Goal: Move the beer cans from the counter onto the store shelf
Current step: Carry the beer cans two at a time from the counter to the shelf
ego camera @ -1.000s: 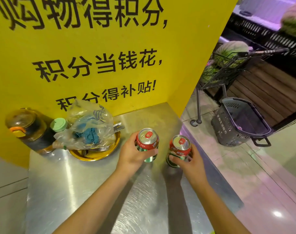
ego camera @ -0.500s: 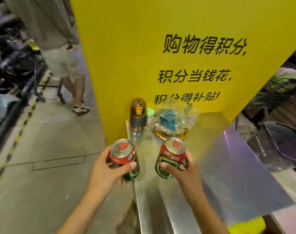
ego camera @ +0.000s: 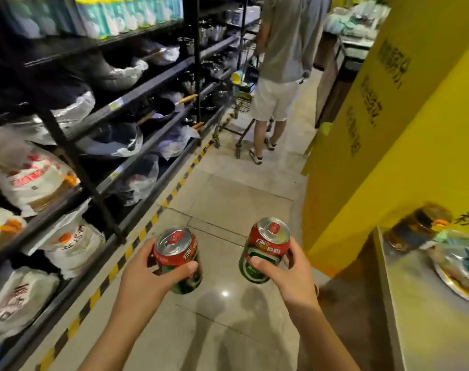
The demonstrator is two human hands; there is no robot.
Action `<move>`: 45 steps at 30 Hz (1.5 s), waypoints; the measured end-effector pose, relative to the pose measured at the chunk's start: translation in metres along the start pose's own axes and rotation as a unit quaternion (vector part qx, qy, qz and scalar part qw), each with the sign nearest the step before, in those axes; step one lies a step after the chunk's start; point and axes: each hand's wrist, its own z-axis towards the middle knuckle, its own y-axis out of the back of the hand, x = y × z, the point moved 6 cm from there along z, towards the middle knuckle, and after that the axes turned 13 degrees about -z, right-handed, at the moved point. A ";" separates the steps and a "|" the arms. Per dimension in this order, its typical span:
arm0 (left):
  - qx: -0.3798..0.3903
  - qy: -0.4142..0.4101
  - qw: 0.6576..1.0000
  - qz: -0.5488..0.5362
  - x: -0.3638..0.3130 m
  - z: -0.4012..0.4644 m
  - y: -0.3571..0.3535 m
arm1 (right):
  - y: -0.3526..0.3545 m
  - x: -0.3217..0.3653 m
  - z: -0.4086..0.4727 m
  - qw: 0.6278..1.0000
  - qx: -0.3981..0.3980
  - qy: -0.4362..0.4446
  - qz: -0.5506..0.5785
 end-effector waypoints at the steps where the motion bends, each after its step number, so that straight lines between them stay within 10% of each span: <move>1: -0.025 -0.002 1.000 -0.008 -0.002 0.003 0.022 | -0.020 0.007 0.005 1.000 0.019 0.007 -0.006; 29: -0.413 -0.041 0.909 -0.016 -0.074 0.181 0.316 | -0.448 0.197 0.231 0.900 0.405 0.155 -0.028; 45: -0.354 -0.117 0.918 0.140 -0.162 0.380 0.467 | -0.652 0.292 0.333 0.900 0.401 0.171 -0.001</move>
